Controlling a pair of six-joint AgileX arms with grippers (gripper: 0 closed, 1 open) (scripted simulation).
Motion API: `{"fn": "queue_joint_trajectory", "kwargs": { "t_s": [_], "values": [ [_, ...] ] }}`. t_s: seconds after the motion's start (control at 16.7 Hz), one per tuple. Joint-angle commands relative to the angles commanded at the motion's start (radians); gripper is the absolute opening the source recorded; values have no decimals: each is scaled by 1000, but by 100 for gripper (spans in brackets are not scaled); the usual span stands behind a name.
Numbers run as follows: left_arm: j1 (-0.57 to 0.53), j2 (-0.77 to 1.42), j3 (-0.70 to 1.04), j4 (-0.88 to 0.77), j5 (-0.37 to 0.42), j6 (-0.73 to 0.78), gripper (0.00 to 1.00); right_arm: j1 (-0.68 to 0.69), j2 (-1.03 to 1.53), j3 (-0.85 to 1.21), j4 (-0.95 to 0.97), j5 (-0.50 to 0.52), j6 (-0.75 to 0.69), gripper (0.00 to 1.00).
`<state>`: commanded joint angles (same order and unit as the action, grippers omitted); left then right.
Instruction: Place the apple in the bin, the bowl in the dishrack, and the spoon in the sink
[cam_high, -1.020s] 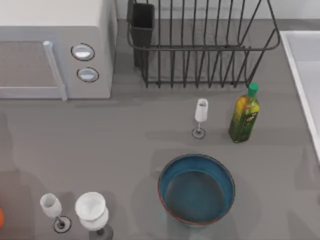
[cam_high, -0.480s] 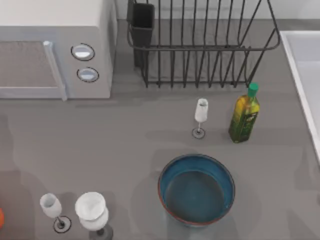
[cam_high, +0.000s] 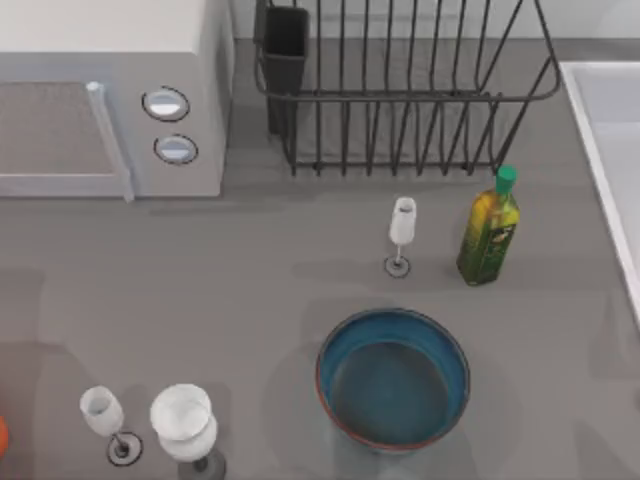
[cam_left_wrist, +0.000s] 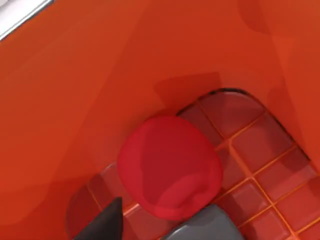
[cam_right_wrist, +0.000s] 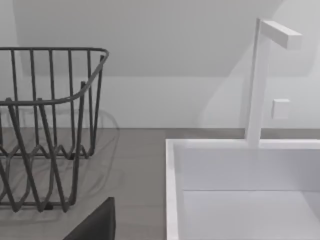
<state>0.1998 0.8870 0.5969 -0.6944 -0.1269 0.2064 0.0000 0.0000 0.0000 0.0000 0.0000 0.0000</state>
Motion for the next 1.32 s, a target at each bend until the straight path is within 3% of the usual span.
{"fn": "queue_joint_trajectory", "kwargs": {
  "t_s": [0.42,0.72,1.32],
  "values": [
    [-111,-560,-346,414,71,-118,100,0,0,0,0,0,0,100],
    [-183,-835,-552,647,117,-189,100,0,0,0,0,0,0,100],
    [-200,-887,-597,694,127,-206,100,13,31,26,-25,1,17,100]
  ]
}}
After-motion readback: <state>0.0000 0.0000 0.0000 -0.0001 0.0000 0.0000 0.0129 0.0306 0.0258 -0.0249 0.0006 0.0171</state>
